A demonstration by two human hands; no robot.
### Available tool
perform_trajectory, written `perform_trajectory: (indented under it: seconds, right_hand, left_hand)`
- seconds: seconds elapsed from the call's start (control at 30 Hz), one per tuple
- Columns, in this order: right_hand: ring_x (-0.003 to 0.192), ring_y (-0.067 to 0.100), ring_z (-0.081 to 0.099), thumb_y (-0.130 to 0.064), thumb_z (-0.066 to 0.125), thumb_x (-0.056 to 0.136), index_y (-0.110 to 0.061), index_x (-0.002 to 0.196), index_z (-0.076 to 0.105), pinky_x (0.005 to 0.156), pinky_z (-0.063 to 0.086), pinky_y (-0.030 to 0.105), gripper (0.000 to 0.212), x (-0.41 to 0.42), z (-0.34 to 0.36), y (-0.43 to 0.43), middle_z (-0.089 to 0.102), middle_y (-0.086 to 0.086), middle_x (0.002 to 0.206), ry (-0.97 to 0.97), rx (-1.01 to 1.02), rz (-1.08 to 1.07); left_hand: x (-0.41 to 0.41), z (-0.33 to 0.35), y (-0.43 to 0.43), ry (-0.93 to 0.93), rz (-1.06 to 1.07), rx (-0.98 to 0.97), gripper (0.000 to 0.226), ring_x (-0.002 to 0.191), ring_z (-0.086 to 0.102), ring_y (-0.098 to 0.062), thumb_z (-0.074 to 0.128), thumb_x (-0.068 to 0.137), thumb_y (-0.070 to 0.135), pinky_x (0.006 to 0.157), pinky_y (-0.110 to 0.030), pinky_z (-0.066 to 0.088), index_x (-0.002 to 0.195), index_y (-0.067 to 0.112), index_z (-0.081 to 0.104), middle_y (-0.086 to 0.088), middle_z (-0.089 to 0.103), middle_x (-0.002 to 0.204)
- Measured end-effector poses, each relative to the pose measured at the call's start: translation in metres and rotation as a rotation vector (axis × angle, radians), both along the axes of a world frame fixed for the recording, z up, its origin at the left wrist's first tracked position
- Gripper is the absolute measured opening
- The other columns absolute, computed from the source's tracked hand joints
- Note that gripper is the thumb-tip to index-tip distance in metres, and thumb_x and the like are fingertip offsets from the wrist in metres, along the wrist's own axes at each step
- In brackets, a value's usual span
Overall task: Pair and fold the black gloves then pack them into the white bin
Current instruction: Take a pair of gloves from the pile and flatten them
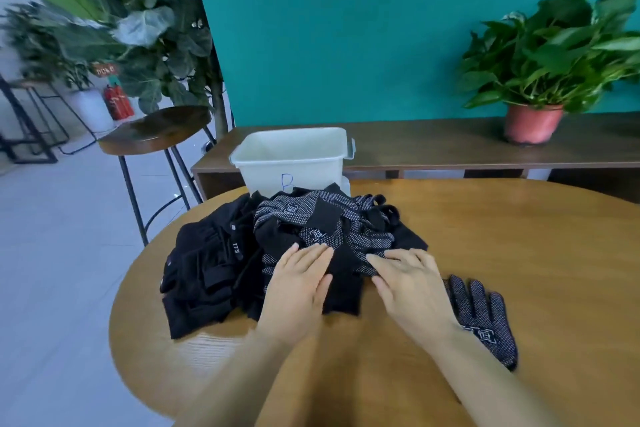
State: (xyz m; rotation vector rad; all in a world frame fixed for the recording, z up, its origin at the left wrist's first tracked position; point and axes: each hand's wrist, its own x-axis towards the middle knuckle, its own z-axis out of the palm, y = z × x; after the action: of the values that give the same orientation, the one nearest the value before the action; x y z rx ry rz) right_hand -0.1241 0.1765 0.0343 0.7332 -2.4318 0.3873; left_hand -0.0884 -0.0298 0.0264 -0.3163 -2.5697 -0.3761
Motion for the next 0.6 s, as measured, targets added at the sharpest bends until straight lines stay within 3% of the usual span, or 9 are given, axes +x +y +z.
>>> perform_trajectory:
  seconds: [0.1,0.17,0.27,0.33,0.43,0.53,0.6]
  right_hand:
    - [0.092,0.023,0.070,-0.013,0.083,0.067,-0.016,0.094,0.072,0.088,0.031,0.035,0.030,-0.027,0.008,-0.020,0.073,-0.004,0.073,0.002,0.006,0.010]
    - [0.094,0.023,0.070,-0.014,0.088,0.064,-0.015,0.098,0.073,0.089,0.031,0.034,0.037,-0.047,0.012,-0.032,0.073,-0.006,0.077,-0.012,0.011,0.016]
    - [0.098,0.024,0.068,-0.021,0.090,0.062,-0.016,0.100,0.073,0.090,0.031,0.034,0.043,-0.074,0.015,-0.048,0.074,-0.006,0.084,-0.021,0.048,0.033]
    - [0.102,0.023,0.067,-0.027,0.090,0.061,-0.016,0.104,0.073,0.092,0.031,0.033,0.048,-0.088,0.015,-0.056,0.074,-0.005,0.091,-0.027,0.075,0.045]
    - [0.113,0.024,0.063,-0.033,0.088,0.064,-0.016,0.116,0.070,0.098,0.041,0.036,0.058,-0.100,0.018,-0.064,0.073,-0.001,0.106,-0.075,0.144,0.053]
    - [0.134,0.022,0.042,-0.036,0.069,0.086,-0.017,0.141,0.050,0.108,0.028,0.038,0.061,-0.103,0.036,-0.063,0.060,0.000,0.133,-0.165,0.112,0.092]
    - [0.138,0.019,0.032,-0.041,0.060,0.092,-0.021,0.148,0.038,0.110,0.022,0.037,0.063,-0.104,0.056,-0.057,0.052,-0.001,0.142,-0.206,0.038,0.106]
  left_hand:
    - [-0.032,0.009,-0.016,0.068,0.014,-0.088,0.042,0.121,0.059,-0.018,0.046,0.092,0.026,0.117,-0.028,0.018,0.126,0.012,0.065,-0.001,0.065,0.129]
    - [-0.055,0.011,-0.021,0.133,0.008,-0.152,0.039,0.120,0.060,-0.022,0.064,0.085,0.018,0.115,-0.034,0.022,0.123,0.010,0.067,-0.004,0.066,0.128]
    - [-0.085,0.009,-0.024,0.118,0.031,-0.216,0.054,0.121,0.061,-0.025,0.084,0.068,0.012,0.112,-0.040,0.025,0.120,0.010,0.070,-0.006,0.067,0.126]
    - [-0.099,0.008,-0.025,0.123,0.057,-0.256,0.052,0.117,0.063,-0.024,0.085,0.065,0.013,0.109,-0.042,0.027,0.115,0.012,0.072,-0.004,0.069,0.122]
    - [-0.114,0.007,-0.030,0.190,0.100,-0.249,0.030,0.105,0.069,-0.018,0.076,0.075,0.014,0.107,-0.042,0.028,0.104,0.016,0.076,0.001,0.074,0.110]
    - [-0.112,0.027,-0.033,0.161,0.171,0.002,0.026,0.097,0.070,-0.016,0.056,0.091,0.015,0.106,-0.033,0.022,0.109,0.022,0.074,0.005,0.075,0.102]
    - [-0.104,0.061,-0.032,0.076,0.193,0.276,0.026,0.095,0.067,-0.018,0.054,0.099,0.016,0.106,-0.030,0.029,0.119,0.022,0.070,0.004,0.075,0.101]
